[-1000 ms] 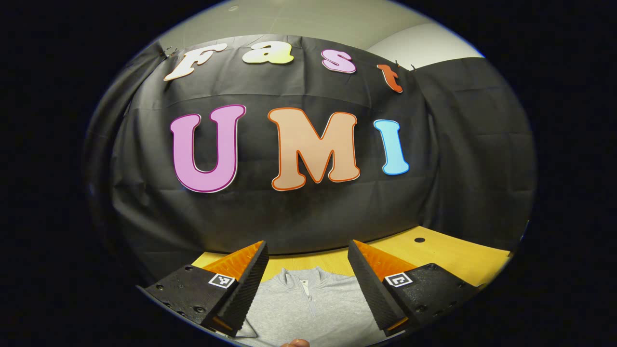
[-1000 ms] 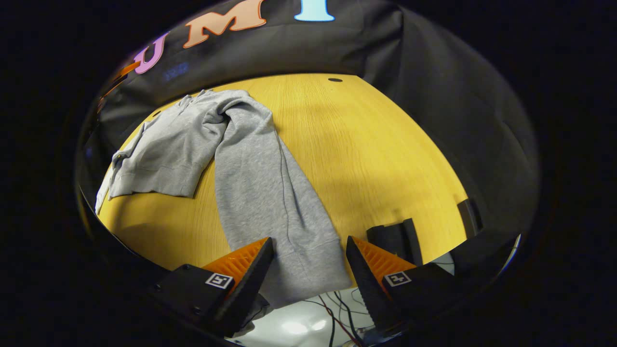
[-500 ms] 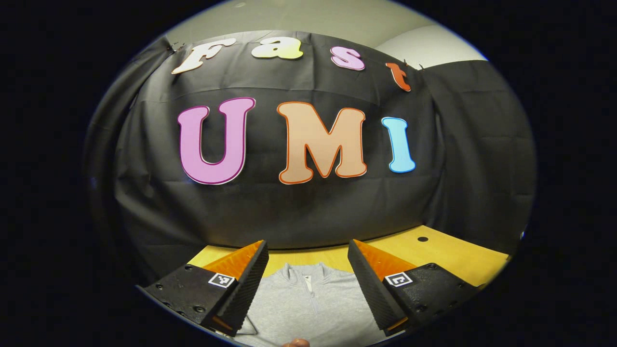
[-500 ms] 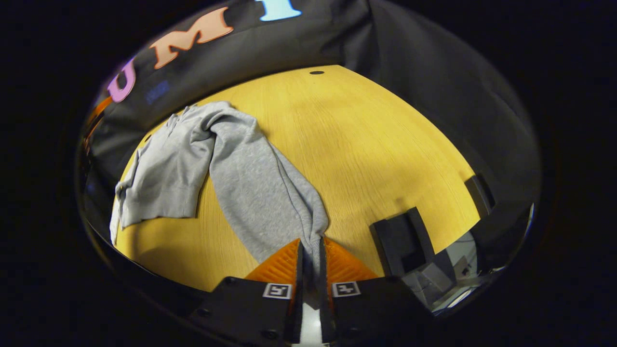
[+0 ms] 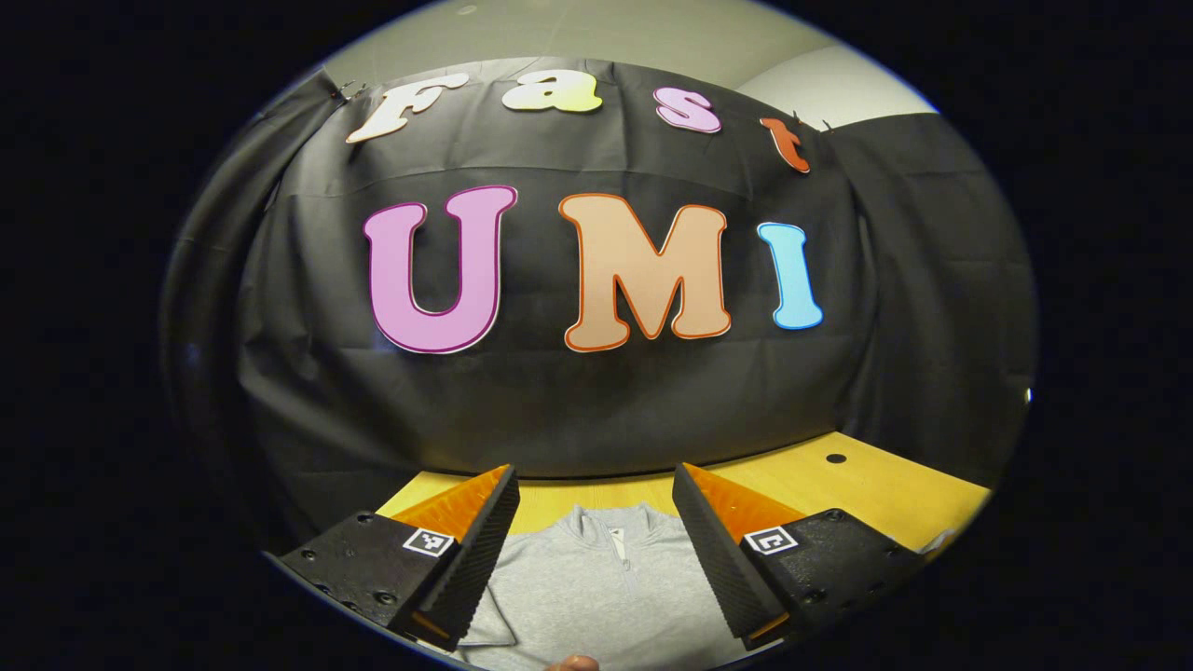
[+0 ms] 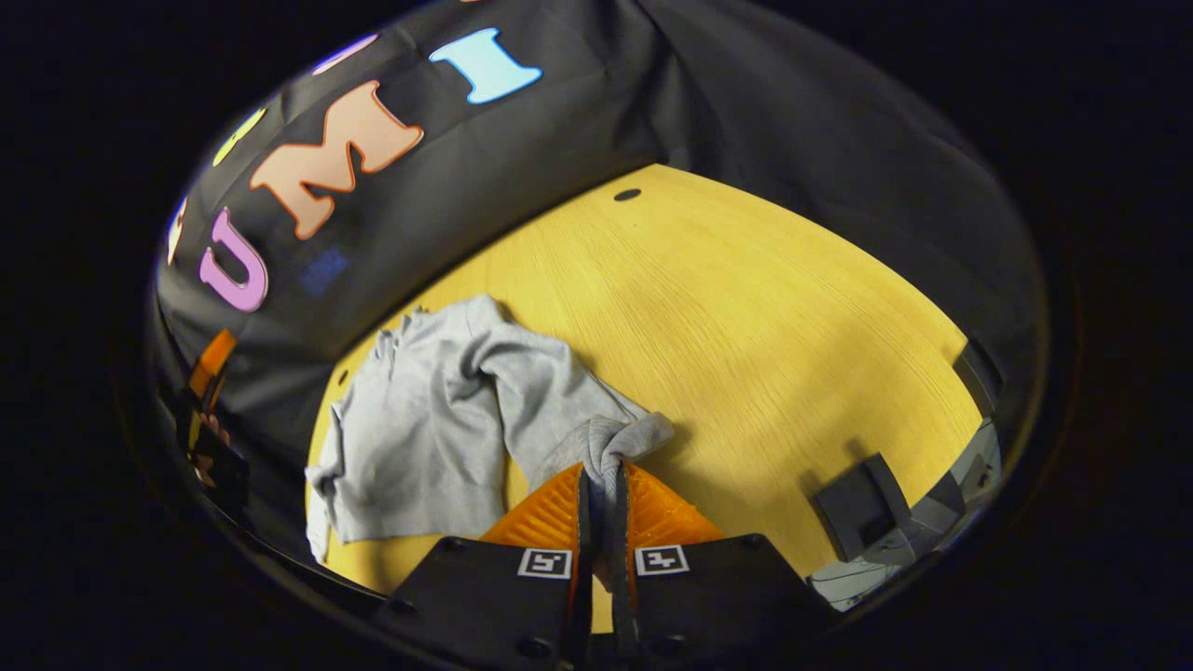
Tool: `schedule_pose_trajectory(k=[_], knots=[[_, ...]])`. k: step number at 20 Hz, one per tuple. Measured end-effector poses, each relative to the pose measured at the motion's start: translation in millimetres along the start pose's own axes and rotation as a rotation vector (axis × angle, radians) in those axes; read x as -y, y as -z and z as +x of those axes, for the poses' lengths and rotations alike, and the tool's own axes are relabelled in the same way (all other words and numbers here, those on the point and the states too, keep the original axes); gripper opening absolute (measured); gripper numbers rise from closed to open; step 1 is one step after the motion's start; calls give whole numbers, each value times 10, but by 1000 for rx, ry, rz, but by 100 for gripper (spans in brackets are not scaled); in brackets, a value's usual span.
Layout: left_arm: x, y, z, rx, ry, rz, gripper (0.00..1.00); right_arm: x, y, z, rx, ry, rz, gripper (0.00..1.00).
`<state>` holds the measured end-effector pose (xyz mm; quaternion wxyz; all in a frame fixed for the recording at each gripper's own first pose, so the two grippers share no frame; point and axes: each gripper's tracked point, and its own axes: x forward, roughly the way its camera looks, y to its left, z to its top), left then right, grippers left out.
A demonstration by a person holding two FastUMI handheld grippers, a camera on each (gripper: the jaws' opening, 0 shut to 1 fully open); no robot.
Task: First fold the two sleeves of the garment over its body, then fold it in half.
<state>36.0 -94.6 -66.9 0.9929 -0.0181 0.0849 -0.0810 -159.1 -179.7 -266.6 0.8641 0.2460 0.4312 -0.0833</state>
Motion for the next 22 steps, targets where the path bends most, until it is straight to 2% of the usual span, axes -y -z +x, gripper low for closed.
schedule_pose_trajectory(k=[4, 9, 22], knots=[[-137, -28, -46, 5, -32, 6, 96, -340, -421, 10, 64, -80, 51, 11], [-408, -5, -169, 5, -93, 13, 96, -912, -826, 115, 94, -181, 44, 11], [-1398, 50, -691, -3, -321, 9, 96, -2494, -973, 530, 38, -428, -34, 10]])
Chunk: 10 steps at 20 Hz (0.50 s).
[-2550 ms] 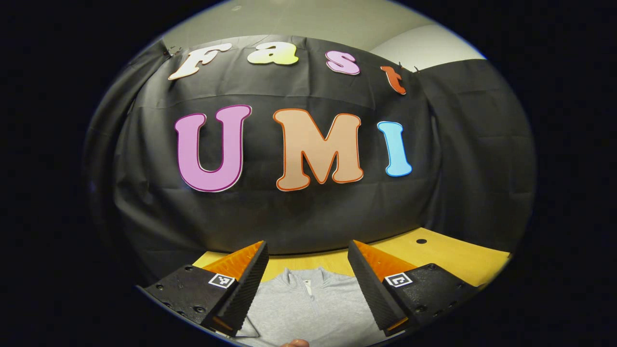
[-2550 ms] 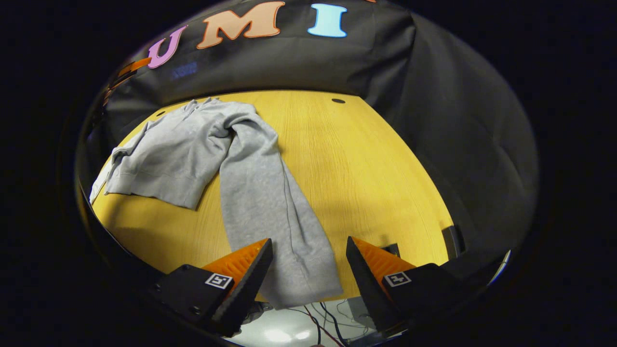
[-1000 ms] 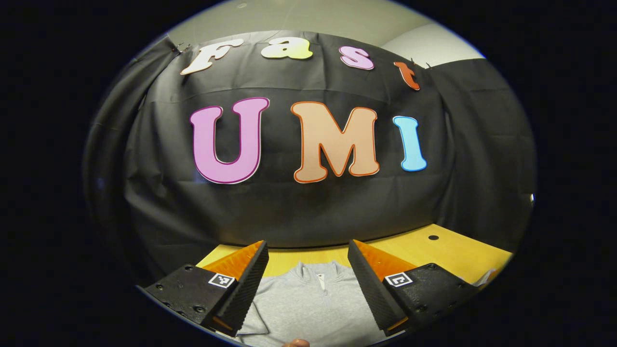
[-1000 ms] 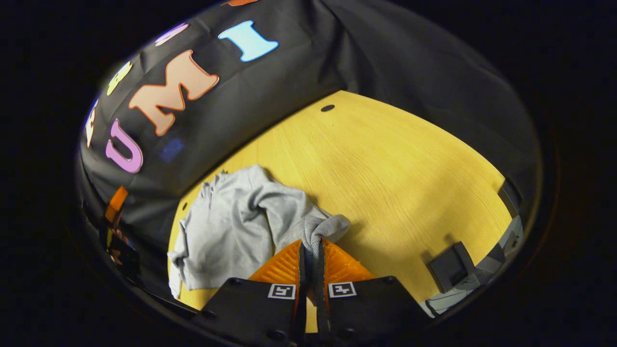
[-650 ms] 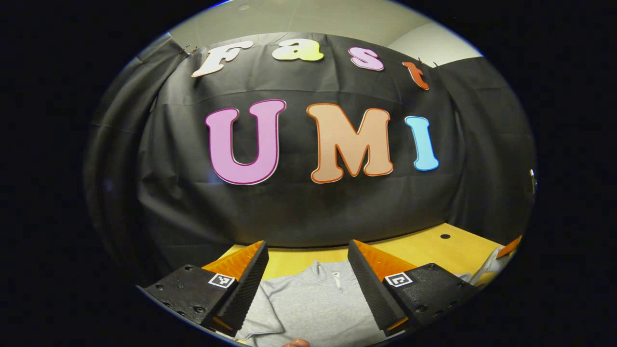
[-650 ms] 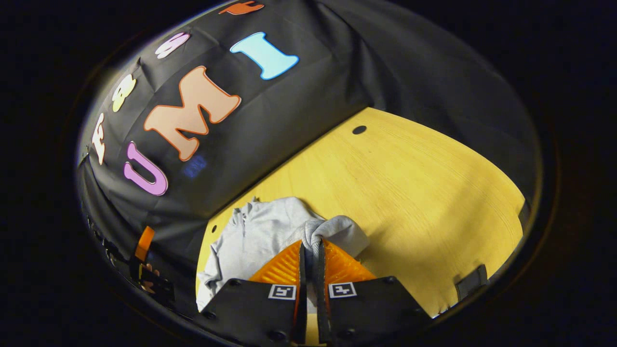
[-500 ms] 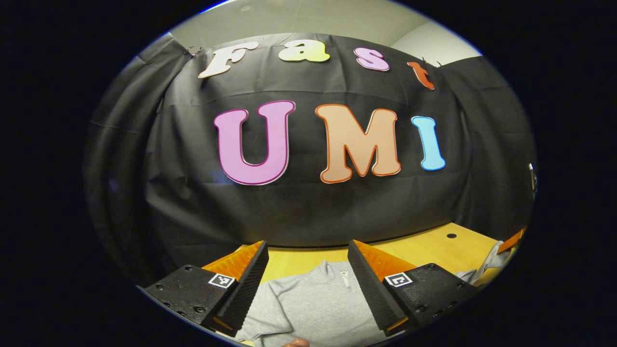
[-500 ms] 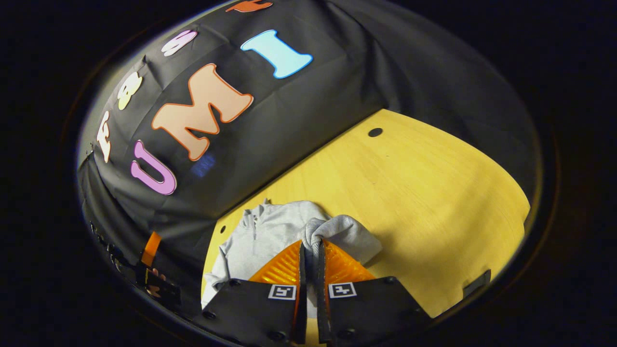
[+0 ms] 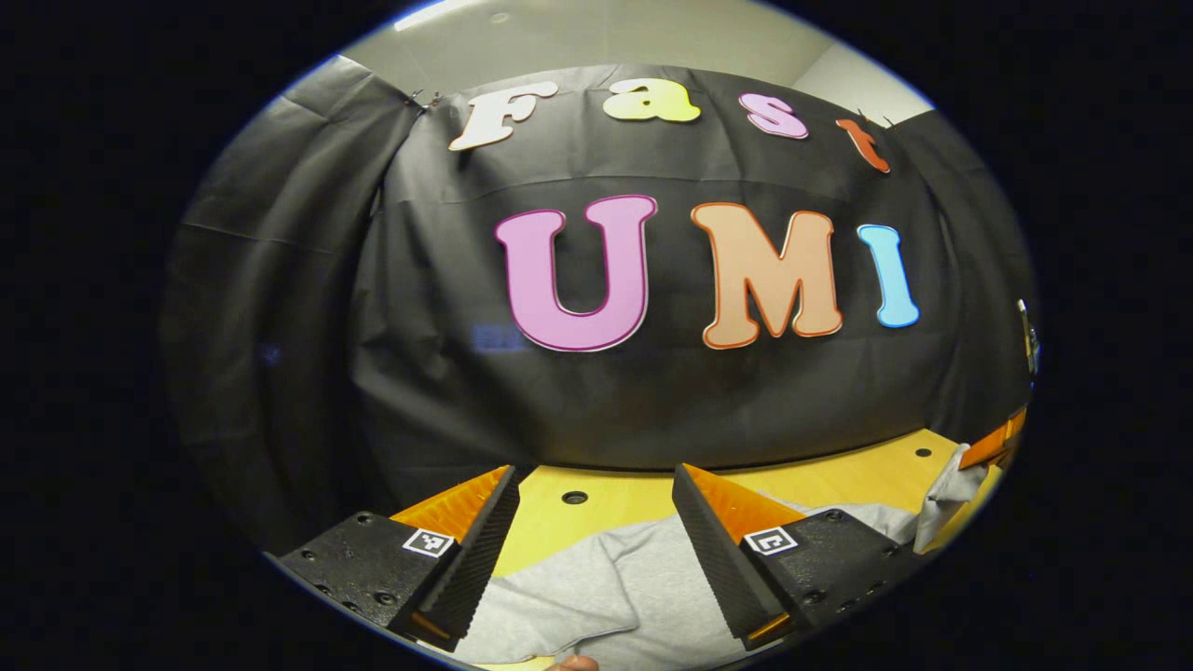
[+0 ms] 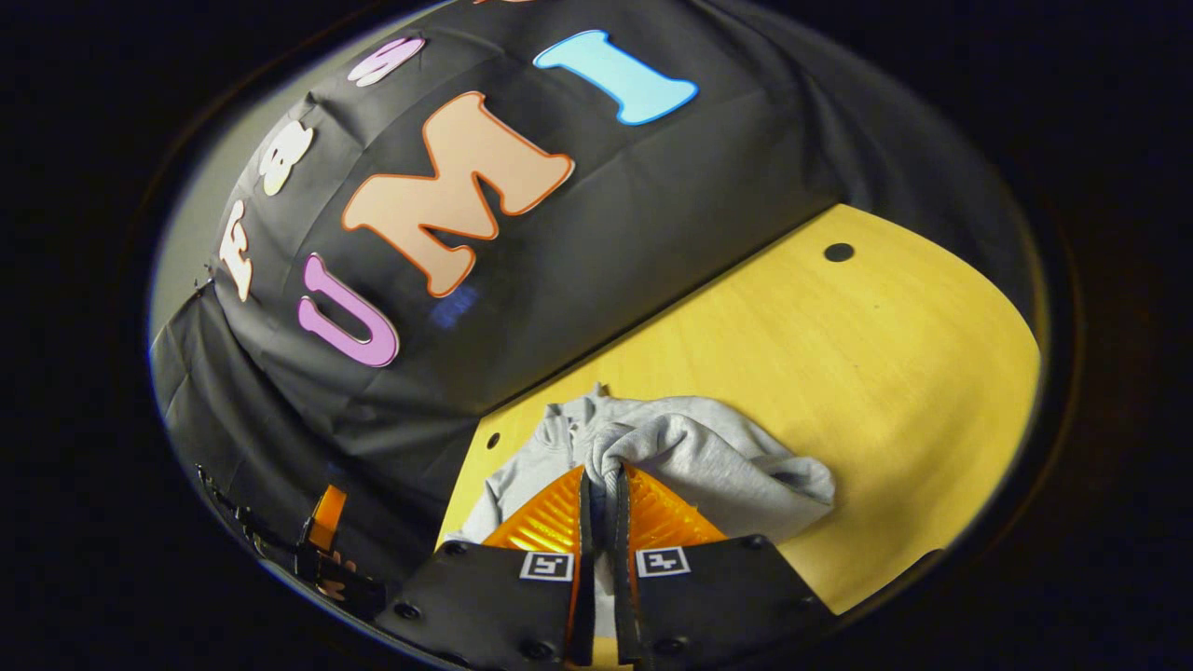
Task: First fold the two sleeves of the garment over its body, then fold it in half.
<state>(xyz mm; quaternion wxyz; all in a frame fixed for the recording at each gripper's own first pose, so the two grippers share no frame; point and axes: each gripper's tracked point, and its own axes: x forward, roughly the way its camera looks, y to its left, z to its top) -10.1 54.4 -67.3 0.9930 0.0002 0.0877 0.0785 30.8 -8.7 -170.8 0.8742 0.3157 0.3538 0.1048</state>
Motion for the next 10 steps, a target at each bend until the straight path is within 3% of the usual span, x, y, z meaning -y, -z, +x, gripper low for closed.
schedule_pose_trajectory(k=[10], knots=[[-748, 112, -198, -19, -143, 8, 96, -978, 372, 721, -99, -133, -123, 10]])
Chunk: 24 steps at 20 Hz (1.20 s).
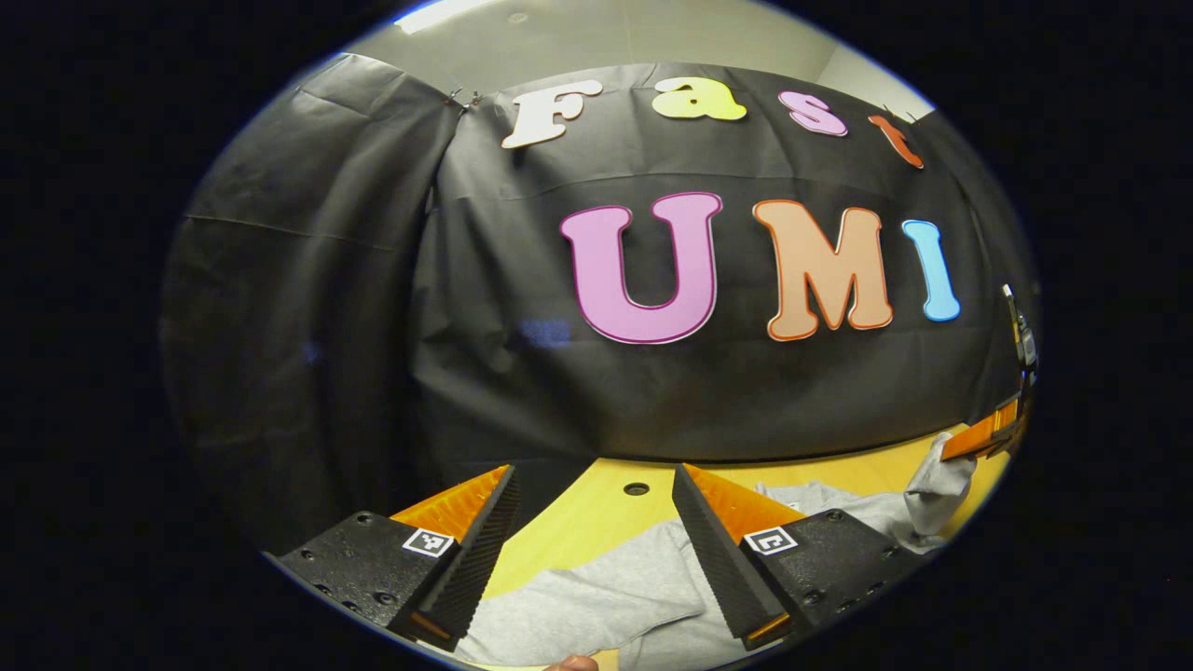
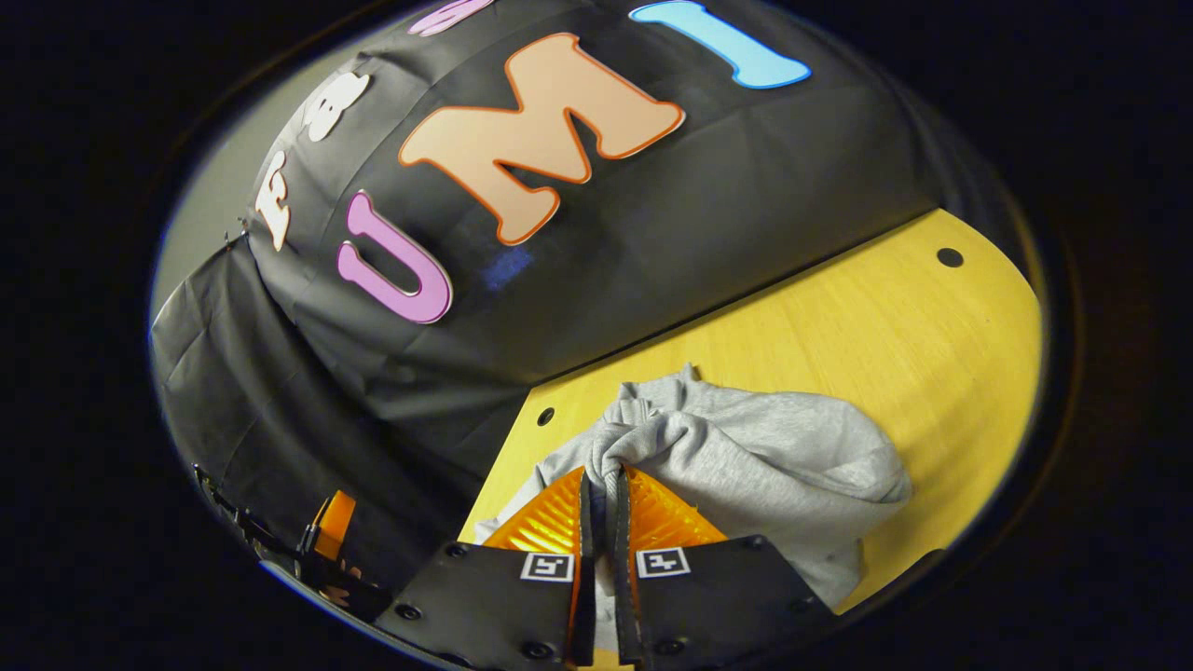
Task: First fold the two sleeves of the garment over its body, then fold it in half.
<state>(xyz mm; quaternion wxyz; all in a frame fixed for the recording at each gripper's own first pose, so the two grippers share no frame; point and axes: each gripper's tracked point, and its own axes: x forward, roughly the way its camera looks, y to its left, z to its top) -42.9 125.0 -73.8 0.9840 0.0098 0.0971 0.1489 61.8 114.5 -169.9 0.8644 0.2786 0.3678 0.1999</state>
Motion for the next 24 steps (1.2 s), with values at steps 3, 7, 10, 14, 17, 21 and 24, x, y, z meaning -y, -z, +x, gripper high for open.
schedule_pose_trajectory(k=[3, 7, 10, 14, 17, 21, 24], knots=[[-209, 86, -50, -14, -43, -11, 96, -287, 145, 258, -52, -35, -57, 10], [-449, 169, -107, -34, -92, -12, 96, -585, 466, 679, -139, -59, -105, 10], [-630, 244, -153, -46, -130, -6, 98, -741, 742, 966, -204, -55, -125, 10], [-876, 350, -244, -61, -174, -19, 96, -810, 1145, 1333, -299, -22, -164, 10], [-1065, 453, -324, -77, -211, -9, 97, -764, 1409, 1535, -347, 20, -161, 10], [-1212, 639, -436, -130, -237, -8, 96, -715, 1514, 1728, -362, 89, -147, 13], [-1246, 757, -484, -157, -244, 9, 99, -866, 1645, 1850, -388, 64, -63, 19]])
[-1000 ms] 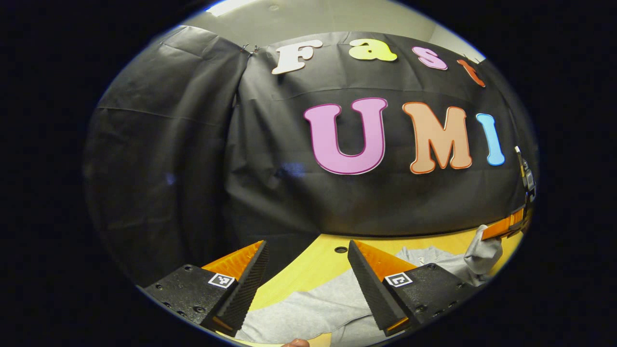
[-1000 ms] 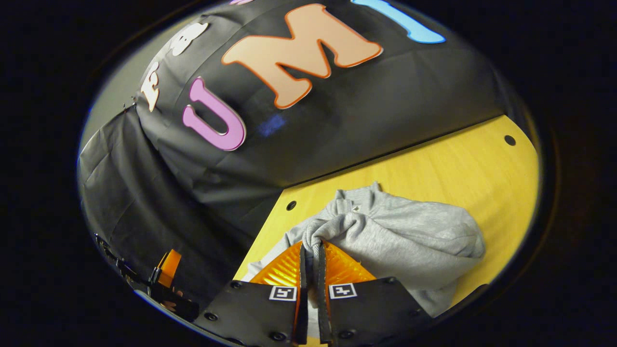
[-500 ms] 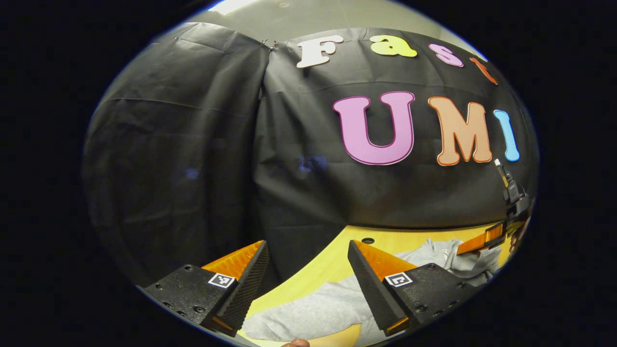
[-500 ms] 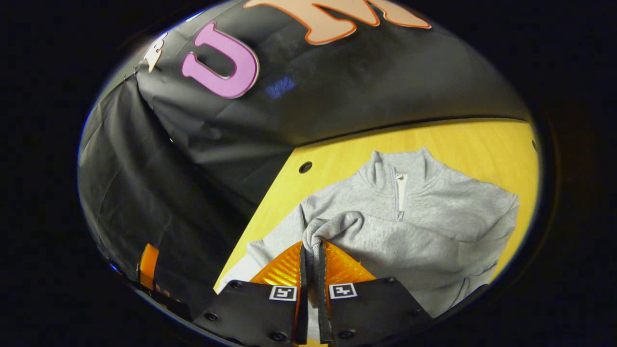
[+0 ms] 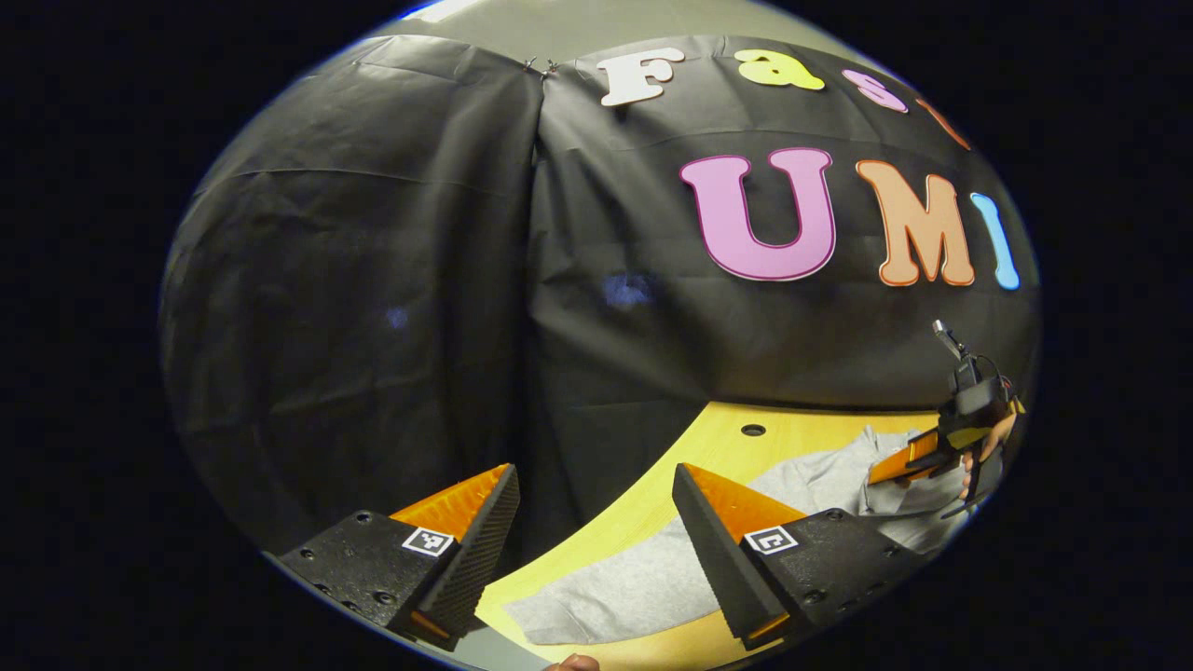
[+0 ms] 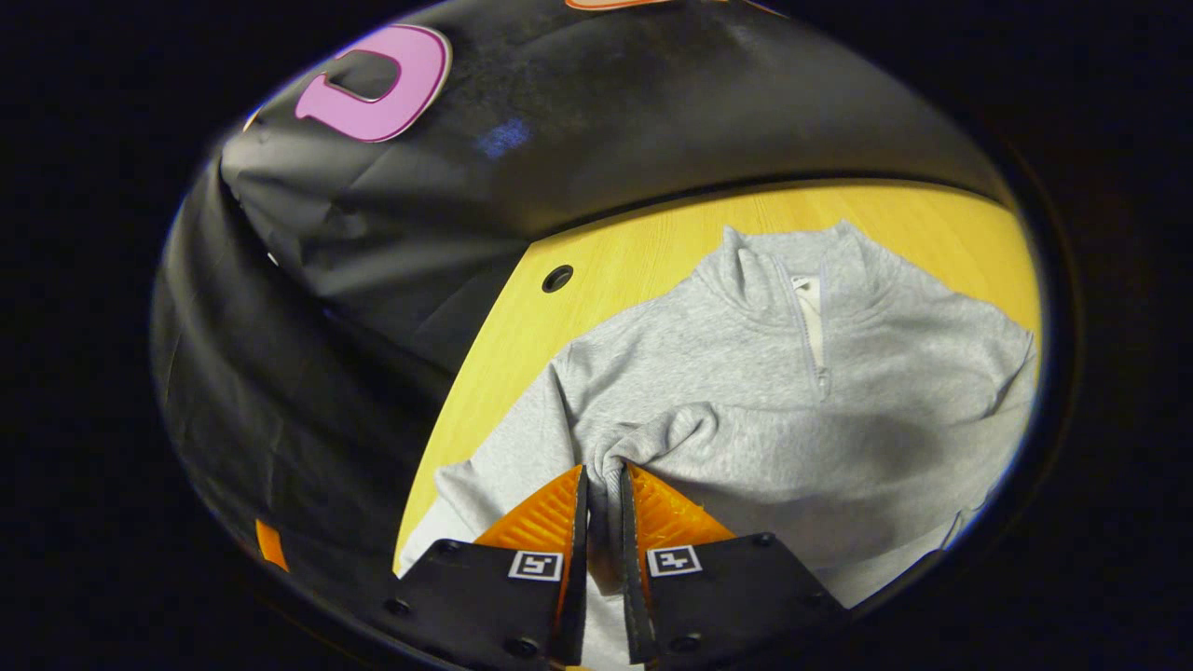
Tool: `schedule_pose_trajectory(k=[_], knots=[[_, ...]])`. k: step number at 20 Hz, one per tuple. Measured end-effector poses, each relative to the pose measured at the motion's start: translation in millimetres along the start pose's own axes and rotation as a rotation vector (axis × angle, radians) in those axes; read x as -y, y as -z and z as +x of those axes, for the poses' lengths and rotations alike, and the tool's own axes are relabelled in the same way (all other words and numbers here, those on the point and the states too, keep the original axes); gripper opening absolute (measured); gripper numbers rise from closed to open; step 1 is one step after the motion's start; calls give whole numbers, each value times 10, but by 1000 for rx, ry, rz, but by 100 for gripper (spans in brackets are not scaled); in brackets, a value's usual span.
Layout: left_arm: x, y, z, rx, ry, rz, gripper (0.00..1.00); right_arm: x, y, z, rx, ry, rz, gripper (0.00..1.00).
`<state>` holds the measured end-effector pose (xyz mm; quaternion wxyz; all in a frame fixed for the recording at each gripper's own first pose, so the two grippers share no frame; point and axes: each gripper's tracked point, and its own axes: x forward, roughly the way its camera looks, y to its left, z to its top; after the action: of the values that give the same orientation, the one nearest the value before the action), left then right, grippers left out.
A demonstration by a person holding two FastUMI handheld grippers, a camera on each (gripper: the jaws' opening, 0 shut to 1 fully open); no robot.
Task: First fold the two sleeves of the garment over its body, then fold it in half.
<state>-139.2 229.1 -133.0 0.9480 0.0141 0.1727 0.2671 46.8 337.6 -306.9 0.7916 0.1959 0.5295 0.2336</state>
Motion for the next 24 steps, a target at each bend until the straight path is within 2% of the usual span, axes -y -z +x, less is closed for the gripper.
schedule_pose_trajectory(k=[1, 2, 5, 6, 7, 13, 16, 19, 24], knots=[[4, 40, 6, -9, 2, 9, 96, -67, 8, -19, -4, -23, 3, 16], [0, 111, 3, -20, 8, 16, 99, -156, 4, -24, 0, -54, -4, 23], [56, 296, 1, -60, 29, 25, 96, -260, -11, -60, 40, -88, -66, 87], [70, 391, 22, -76, 35, 30, 96, -249, -29, -64, 57, -85, -94, 87], [96, 481, 27, -94, 40, 32, 96, -243, -44, -137, 73, -78, -123, 96], [121, 1121, 103, -251, 46, 15, 98, -171, -303, -625, 256, -4, -390, 96], [82, 1350, 126, -315, 31, -20, 97, -230, -336, -880, 332, 7, -494, 96], [-36, 1562, 149, -372, -3, -45, 98, -240, -327, -1042, 387, 17, -546, 96], [-202, 1976, 41, -485, -57, -99, 100, -72, -212, -1183, 389, 43, -547, 96]])
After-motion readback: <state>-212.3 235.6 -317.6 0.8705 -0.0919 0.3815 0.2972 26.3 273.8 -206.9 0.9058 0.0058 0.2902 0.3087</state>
